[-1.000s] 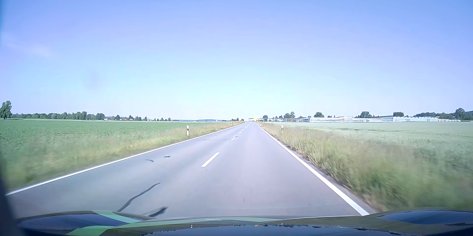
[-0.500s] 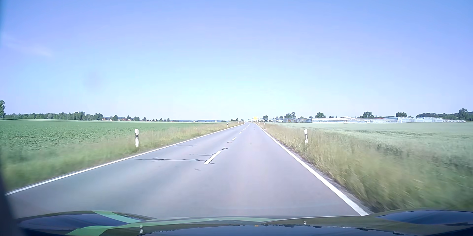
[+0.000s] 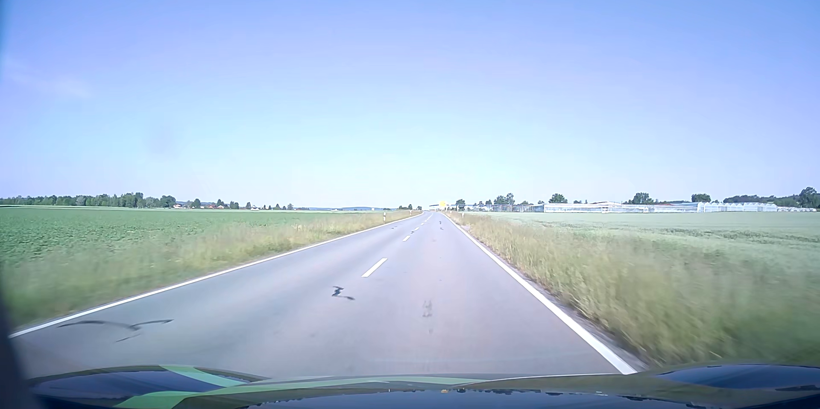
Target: Follow the waypoints while adhering to traffic rules and regulations
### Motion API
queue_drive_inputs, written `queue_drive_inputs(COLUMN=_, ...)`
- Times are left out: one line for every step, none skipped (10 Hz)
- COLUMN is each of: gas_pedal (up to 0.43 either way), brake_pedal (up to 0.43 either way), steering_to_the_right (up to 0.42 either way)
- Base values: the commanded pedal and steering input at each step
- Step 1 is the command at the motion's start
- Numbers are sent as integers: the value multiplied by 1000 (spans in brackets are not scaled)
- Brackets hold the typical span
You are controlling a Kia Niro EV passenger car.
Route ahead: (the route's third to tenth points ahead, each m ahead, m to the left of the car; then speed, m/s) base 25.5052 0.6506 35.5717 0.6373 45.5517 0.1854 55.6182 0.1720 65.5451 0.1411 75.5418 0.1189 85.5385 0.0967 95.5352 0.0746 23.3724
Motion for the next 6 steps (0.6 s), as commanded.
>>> queue_drive_inputs(gas_pedal=228, brake_pedal=0, steering_to_the_right=0)
queue_drive_inputs(gas_pedal=220, brake_pedal=0, steering_to_the_right=0)
queue_drive_inputs(gas_pedal=220, brake_pedal=0, steering_to_the_right=0)
queue_drive_inputs(gas_pedal=220, brake_pedal=0, steering_to_the_right=0)
queue_drive_inputs(gas_pedal=228, brake_pedal=0, steering_to_the_right=0)
queue_drive_inputs(gas_pedal=228, brake_pedal=0, steering_to_the_right=0)
